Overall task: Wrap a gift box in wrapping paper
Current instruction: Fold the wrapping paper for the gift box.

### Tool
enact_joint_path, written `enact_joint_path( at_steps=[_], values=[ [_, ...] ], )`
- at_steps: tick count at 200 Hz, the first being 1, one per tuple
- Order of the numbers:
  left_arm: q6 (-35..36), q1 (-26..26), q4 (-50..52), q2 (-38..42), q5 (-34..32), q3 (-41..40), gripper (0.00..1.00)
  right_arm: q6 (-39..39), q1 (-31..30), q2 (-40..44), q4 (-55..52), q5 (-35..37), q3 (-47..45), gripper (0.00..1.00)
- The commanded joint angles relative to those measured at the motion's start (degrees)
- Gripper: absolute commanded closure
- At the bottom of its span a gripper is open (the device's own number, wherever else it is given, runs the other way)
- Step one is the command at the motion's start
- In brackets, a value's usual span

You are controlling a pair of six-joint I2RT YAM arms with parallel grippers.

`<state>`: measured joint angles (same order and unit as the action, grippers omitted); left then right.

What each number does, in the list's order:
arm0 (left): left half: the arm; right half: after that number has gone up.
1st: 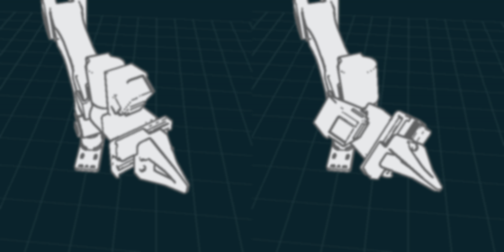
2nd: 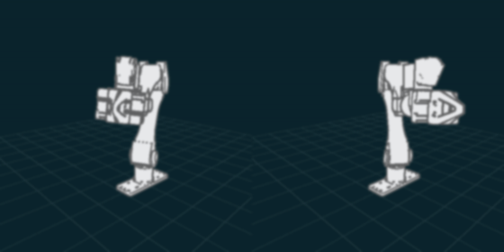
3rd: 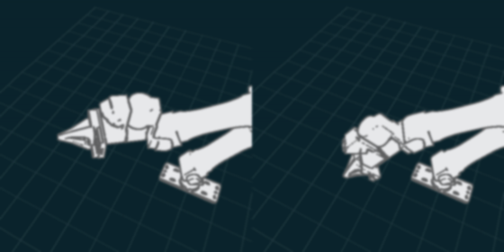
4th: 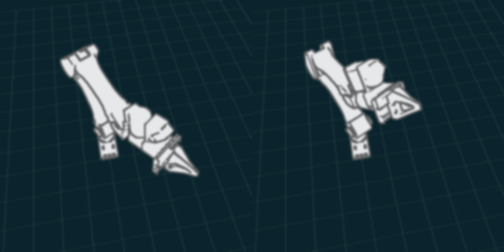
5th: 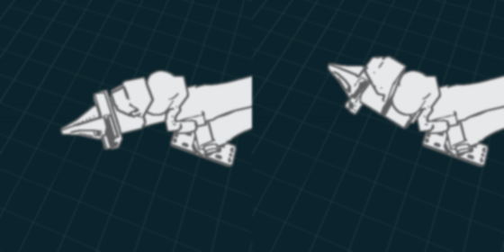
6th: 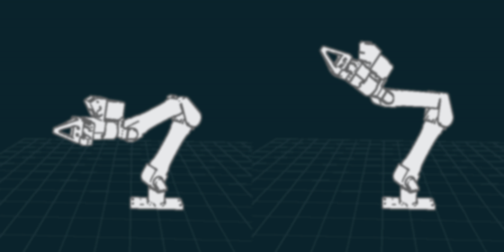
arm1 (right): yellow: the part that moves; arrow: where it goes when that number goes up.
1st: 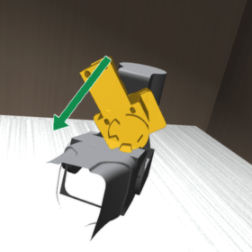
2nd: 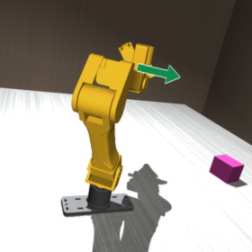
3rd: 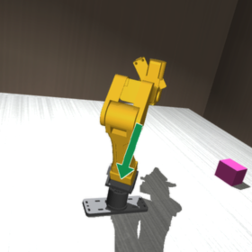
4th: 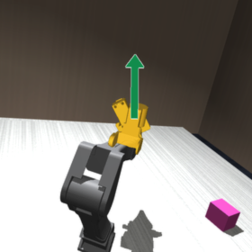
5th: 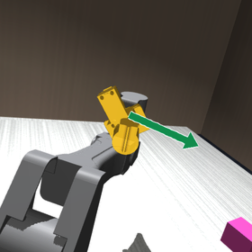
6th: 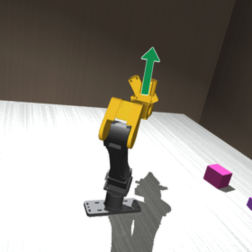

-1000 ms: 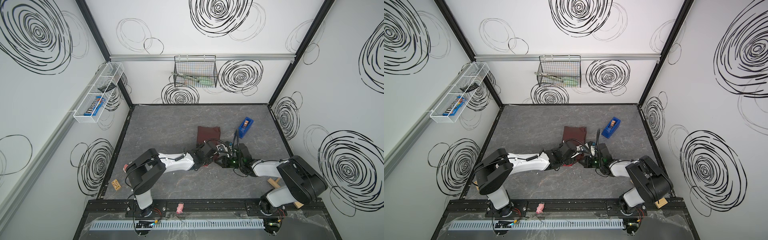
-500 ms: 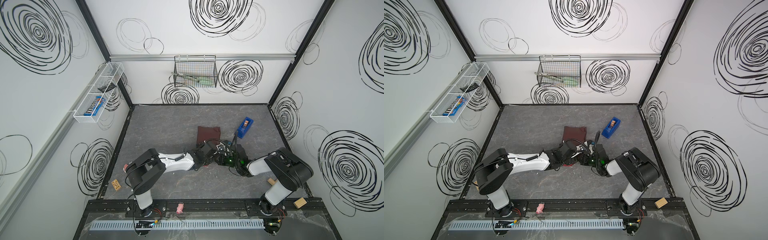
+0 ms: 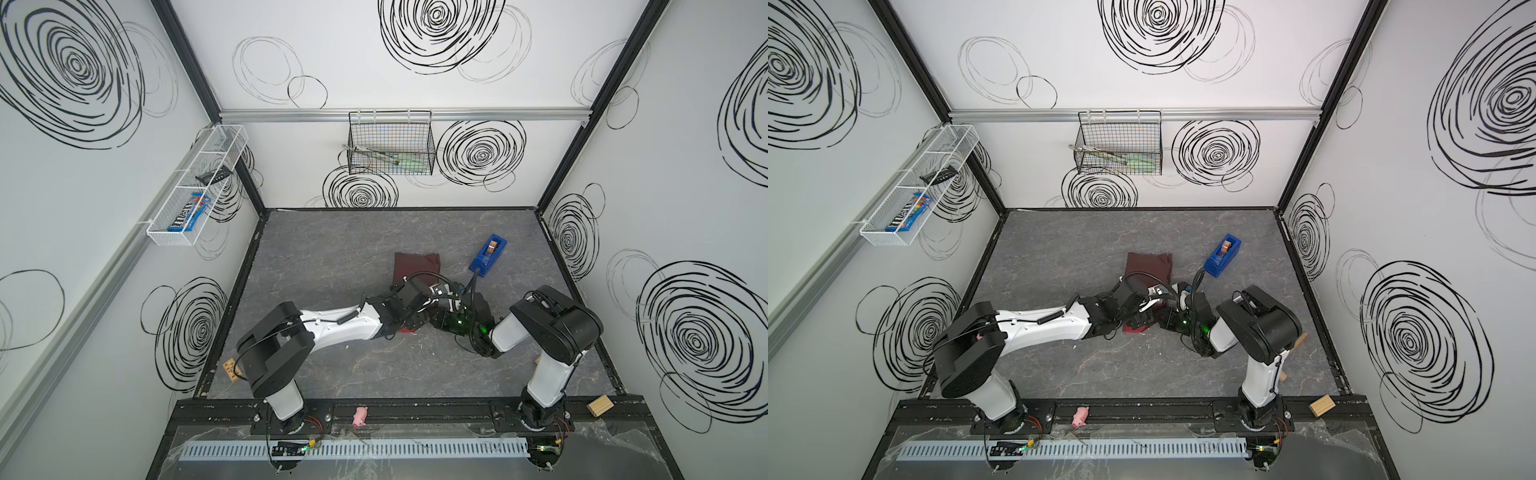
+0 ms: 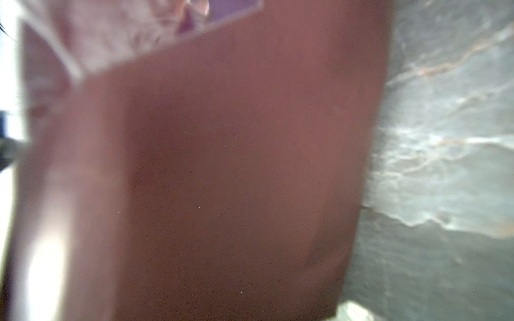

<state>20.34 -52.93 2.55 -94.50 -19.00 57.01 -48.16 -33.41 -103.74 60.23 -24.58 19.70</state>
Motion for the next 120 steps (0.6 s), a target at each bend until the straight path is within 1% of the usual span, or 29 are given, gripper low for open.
enact_joint_path(
  at_steps=[1, 19, 33, 55, 65, 85, 99, 108, 120],
  values=[
    [-4.2, 0.8, 2.9, 5.8, 3.3, 2.7, 0.09, -1.1, 0.0, -1.3, 2.6, 0.7, -0.5, 1.00],
    [-7.6, 1.3, 6.2, 9.9, 5.2, 3.5, 0.08, -1.3, 0.1, -1.5, 2.7, 0.5, -0.3, 1.00],
    [-13.3, 3.1, 8.9, 13.0, 7.9, 4.0, 0.06, -1.3, 0.0, -1.9, 2.7, 0.4, 0.0, 1.00],
    [-22.8, 8.1, 14.4, 16.4, 17.8, 4.3, 0.08, -1.6, 0.0, -2.5, 3.1, 0.5, 0.0, 1.00],
    [-27.2, 11.4, 15.8, 17.3, 23.6, 3.7, 0.09, -1.8, -0.1, -2.7, 3.7, 0.4, -0.2, 1.00],
    [-34.9, 17.2, 15.5, 18.8, 33.2, -0.8, 0.10, -1.9, -0.2, -2.7, 4.0, 0.8, -0.7, 1.00],
    [-39.5, 19.8, 12.7, 19.9, 37.0, -5.7, 0.13, -2.0, -0.1, -2.5, 4.2, 1.3, -1.2, 1.00],
    [-41.6, 20.9, 10.4, 20.5, 39.6, -8.8, 0.19, -2.0, -0.1, -2.5, 4.0, 1.4, -1.3, 1.00],
    [-45.8, 21.4, 8.0, 20.4, 40.4, -12.5, 0.24, -2.1, -0.2, -2.5, 4.0, 1.5, -1.5, 1.00]
  ],
)
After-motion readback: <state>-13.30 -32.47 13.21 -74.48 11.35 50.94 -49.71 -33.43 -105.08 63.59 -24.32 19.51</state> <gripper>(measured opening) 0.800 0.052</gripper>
